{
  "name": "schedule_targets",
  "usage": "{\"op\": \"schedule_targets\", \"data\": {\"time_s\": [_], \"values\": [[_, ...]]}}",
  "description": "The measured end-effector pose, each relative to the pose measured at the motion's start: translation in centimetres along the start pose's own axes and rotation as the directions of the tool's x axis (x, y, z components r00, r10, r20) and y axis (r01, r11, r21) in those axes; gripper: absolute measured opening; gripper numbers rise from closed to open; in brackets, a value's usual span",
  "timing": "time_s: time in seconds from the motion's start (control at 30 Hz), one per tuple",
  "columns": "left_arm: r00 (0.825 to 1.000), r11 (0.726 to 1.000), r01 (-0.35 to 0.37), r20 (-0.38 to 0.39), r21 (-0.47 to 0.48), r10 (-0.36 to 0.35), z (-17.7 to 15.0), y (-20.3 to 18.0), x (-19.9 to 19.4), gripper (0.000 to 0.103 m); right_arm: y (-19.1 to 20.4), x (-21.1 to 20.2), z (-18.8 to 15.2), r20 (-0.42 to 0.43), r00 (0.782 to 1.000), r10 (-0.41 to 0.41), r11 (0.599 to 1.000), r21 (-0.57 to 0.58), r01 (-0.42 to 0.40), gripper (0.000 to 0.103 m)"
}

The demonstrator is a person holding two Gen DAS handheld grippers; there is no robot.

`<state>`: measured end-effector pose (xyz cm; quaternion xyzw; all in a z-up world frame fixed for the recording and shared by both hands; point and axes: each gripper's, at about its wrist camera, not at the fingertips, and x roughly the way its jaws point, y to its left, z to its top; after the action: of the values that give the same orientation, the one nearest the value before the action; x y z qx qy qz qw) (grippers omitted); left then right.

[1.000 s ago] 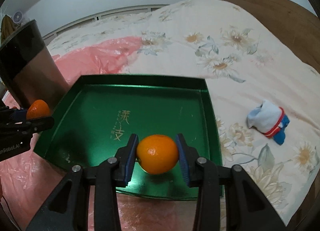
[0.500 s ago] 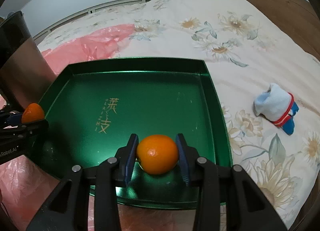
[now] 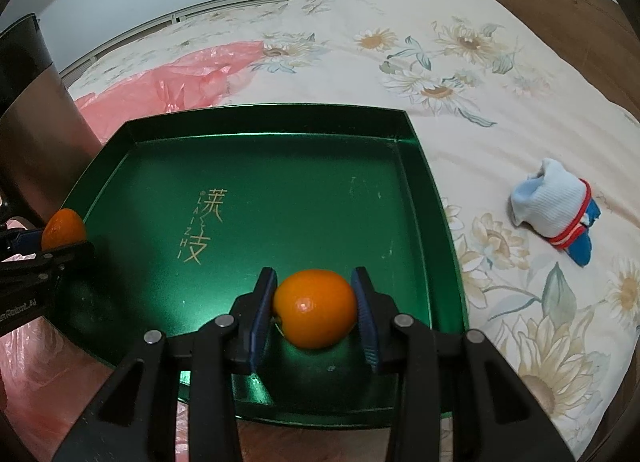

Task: Organize fruits
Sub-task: 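Lower the orange into the green tray and open the right tool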

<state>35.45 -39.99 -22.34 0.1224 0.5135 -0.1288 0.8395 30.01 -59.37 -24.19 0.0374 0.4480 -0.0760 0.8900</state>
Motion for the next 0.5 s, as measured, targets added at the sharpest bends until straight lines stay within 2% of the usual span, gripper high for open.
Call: {"op": "schedule_targets", "data": {"time_s": [0.13, 0.17, 0.2, 0.27, 0.43, 0.47, 0.5], "values": [[1.000, 1.000, -0.002, 0.010, 0.002, 0.002, -0.2, -0.1, 0.0, 0.038, 0.1, -0.1, -0.2, -0.003, 1.000, -0.007, 1.000, -0.013, 0.007, 0.031], [1.000, 1.000, -0.005, 0.013, 0.001, 0.005, -0.2, -0.1, -0.1, 0.039, 0.1, -0.1, -0.2, -0.007, 1.000, -0.014, 1.000, -0.014, 0.014, 0.044], [1.000, 1.000, -0.013, 0.017, -0.002, 0.013, -0.2, -0.1, -0.1, 0.039, 0.0, -0.2, -0.3, -0.003, 1.000, -0.024, 1.000, -0.010, 0.024, 0.075], [1.000, 1.000, -0.024, 0.014, 0.006, 0.023, -0.3, -0.2, -0.2, 0.039, -0.1, -0.6, -0.4, 0.013, 0.999, -0.035, 0.999, -0.006, 0.036, 0.095], [1.000, 1.000, -0.005, -0.010, 0.022, 0.006, -0.6, -0.4, -0.4, 0.039, -0.2, -1.3, -0.6, 0.016, 0.998, -0.058, 0.998, -0.008, 0.058, 0.096], [1.000, 1.000, 0.002, -0.017, 0.022, -0.002, -0.7, -0.3, -0.5, 0.043, -0.3, -1.6, -0.6, 0.018, 0.998, -0.059, 0.998, -0.007, 0.060, 0.097], [1.000, 1.000, 0.003, -0.011, 0.019, -0.003, -0.8, -0.3, -0.9, 0.055, -0.3, -1.9, -0.7, 0.019, 0.998, -0.061, 0.998, -0.003, 0.061, 0.098]]}}
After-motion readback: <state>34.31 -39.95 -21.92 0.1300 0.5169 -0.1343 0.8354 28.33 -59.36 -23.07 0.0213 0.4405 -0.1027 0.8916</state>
